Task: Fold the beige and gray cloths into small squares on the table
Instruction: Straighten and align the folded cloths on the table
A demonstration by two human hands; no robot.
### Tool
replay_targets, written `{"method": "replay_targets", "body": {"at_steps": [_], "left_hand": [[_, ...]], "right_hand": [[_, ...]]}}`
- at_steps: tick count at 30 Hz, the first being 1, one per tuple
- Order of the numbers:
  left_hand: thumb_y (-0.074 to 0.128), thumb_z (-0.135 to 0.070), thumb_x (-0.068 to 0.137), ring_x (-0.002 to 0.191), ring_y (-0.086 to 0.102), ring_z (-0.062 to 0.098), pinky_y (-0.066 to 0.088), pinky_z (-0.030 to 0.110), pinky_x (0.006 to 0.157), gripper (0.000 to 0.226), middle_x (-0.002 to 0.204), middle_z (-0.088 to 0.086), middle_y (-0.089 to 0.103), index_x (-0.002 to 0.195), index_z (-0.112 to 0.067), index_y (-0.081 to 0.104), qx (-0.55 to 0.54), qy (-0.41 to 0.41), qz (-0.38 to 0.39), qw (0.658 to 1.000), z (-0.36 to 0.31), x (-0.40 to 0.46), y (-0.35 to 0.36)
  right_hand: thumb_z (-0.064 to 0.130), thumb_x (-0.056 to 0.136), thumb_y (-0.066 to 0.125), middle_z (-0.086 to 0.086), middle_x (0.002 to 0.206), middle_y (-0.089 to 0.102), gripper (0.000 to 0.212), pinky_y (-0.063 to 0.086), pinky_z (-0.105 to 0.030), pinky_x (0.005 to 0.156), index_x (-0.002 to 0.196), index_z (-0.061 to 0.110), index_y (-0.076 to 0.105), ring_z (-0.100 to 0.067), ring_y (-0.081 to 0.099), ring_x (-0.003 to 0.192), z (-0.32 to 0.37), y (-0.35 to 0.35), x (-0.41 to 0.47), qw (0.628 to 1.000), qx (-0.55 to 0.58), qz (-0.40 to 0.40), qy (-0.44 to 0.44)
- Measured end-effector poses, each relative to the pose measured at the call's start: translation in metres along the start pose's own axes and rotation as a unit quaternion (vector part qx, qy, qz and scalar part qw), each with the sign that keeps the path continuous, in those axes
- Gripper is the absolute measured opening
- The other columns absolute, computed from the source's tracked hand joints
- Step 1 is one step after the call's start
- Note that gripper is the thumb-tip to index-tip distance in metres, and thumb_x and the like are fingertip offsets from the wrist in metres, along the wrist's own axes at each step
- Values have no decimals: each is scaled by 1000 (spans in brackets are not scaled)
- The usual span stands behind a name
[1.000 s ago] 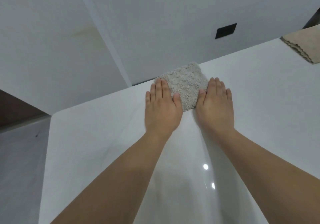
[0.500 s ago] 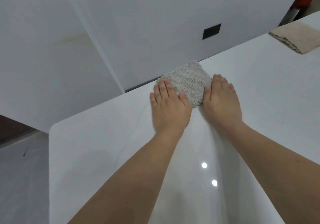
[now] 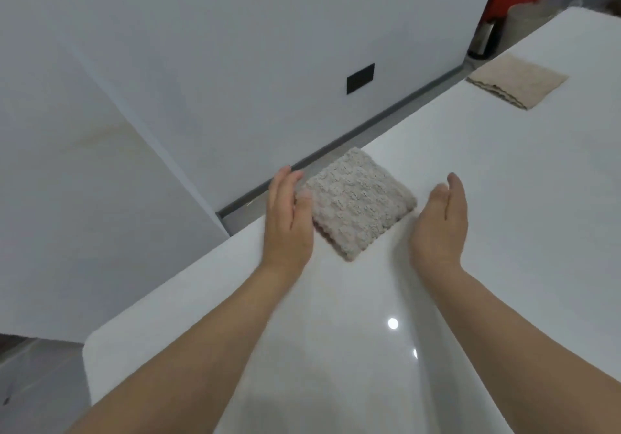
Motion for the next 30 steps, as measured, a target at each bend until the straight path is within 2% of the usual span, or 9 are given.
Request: {"method": "replay_targets", "body": {"at_steps": [2, 5, 8, 12, 17, 23, 25, 27, 30], "left_hand": [[39, -36, 97, 132, 38, -10, 25, 18, 113, 45, 143, -14, 48, 137, -21, 53, -65, -29, 77, 994, 9, 39, -7], [32, -39, 105, 138, 39, 2, 25, 32, 120, 46, 150, -8, 45, 146, -21, 44, -122, -83, 197, 969, 14, 84, 4], [34, -47, 99, 138, 42, 6, 29, 32, 119, 57, 152, -6, 44, 147, -18, 43, -149, -99, 290, 940, 17, 100, 23], [36, -52, 93, 135, 46, 5, 28, 35, 120, 66, 150, -5, 47, 146, -15, 44, -176, -115, 336, 918, 27, 104, 37], [37, -52, 95, 134, 47, 4, 28, 35, 120, 62, 148, -5, 50, 144, -15, 48, -189, -94, 374, 903, 24, 98, 44], [33, -50, 95, 135, 45, 4, 27, 34, 120, 61, 148, -4, 49, 144, -16, 48, -173, -81, 389, 901, 19, 98, 45], [33, -50, 97, 134, 45, 0, 28, 30, 119, 57, 148, -7, 49, 142, -21, 50, -131, -55, 394, 908, 14, 98, 46], [35, -45, 102, 136, 39, -5, 26, 21, 117, 49, 152, -12, 43, 144, -25, 49, -37, -4, 404, 914, 12, 98, 45], [34, -38, 106, 146, 18, -4, 13, 23, 122, 51, 162, -10, 23, 155, -22, 29, 142, 127, 430, 882, 27, 95, 43]], "right_hand": [[35, 105, 24, 13, 157, 25, 48, 12, -18, 114, 152, 24, 26, -2, 20, 143, 4, 12, -22, 996, 69, -42, 39], [35, 105, 24, 13, 159, 21, 49, 11, -25, 120, 153, 25, 21, -2, 17, 145, 11, 40, -40, 990, 111, -73, 38], [34, 106, 23, 12, 161, 12, 51, 7, -22, 120, 155, 22, 14, 0, 9, 146, 14, 59, -40, 991, 111, -75, 24], [33, 106, 21, 9, 163, 6, 53, 1, -13, 116, 155, 18, 9, 1, 3, 146, 15, 68, -38, 995, 68, -70, -14], [41, 101, 16, 5, 163, 1, 61, 3, -33, 122, 155, 16, 6, -3, -2, 148, 15, 78, -34, 996, 15, -75, -56], [39, 100, 15, -1, 163, 3, 61, -1, -34, 121, 155, 12, 9, -8, -3, 149, 19, 85, -31, 993, -58, -71, -78], [38, 101, 15, -2, 163, 3, 61, -1, -35, 121, 155, 11, 9, -10, -4, 149, 21, 85, -30, 990, -92, -67, -84], [35, 101, 16, -5, 163, 3, 60, -2, -35, 121, 154, 9, 11, -14, -4, 149, 20, 85, -29, 983, -152, -58, -90], [29, 102, 21, -11, 163, 4, 57, -4, -39, 121, 153, 5, 14, -24, -3, 150, 15, 88, -27, 950, -296, -21, -99]]}}
Point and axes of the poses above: each hand's wrist, its own x-axis towards the middle knuckle, its own y-axis out of the palm, z = x × y, the point moved 5 cm from there along x, towards the middle knuckle
